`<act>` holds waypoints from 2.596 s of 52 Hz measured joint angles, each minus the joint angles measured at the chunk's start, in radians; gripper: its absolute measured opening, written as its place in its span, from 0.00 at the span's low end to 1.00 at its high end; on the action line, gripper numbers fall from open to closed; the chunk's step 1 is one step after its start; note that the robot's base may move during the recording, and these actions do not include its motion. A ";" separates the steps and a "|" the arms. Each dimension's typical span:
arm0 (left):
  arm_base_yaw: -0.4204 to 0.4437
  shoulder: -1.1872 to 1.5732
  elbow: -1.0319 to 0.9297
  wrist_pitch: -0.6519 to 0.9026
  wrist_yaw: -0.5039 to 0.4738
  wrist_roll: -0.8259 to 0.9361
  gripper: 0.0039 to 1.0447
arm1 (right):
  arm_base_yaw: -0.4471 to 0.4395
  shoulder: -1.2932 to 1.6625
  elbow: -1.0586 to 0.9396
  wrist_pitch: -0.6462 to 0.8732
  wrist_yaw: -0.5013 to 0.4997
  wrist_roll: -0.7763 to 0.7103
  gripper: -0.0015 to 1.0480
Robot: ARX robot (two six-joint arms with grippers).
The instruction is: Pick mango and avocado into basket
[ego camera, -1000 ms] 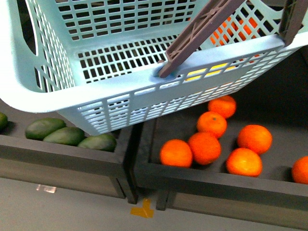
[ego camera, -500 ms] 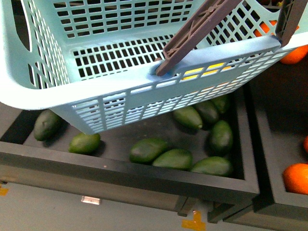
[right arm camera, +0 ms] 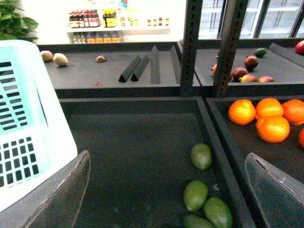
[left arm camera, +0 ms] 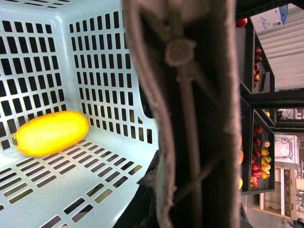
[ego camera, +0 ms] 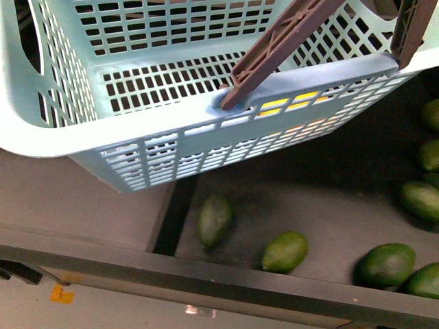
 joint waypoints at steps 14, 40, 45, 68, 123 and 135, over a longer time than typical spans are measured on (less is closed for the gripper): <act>0.005 0.000 0.000 0.000 0.003 0.001 0.04 | 0.003 0.001 0.000 0.000 -0.006 0.000 0.92; -0.003 -0.002 0.000 0.000 0.020 0.002 0.04 | -0.115 0.114 0.246 -0.832 0.363 0.211 0.92; -0.003 -0.002 0.000 0.000 0.013 -0.008 0.04 | -0.250 0.217 0.238 -0.735 0.227 0.122 0.92; -0.001 -0.002 0.000 0.000 0.007 -0.002 0.04 | -0.499 0.850 0.470 -0.465 -0.129 -0.510 0.92; -0.001 -0.002 0.000 0.000 0.000 -0.001 0.04 | -0.499 1.394 0.906 -0.530 -0.234 -0.466 0.92; -0.001 -0.002 0.000 0.000 0.003 -0.002 0.04 | -0.507 1.455 0.966 -0.533 -0.232 -0.454 0.92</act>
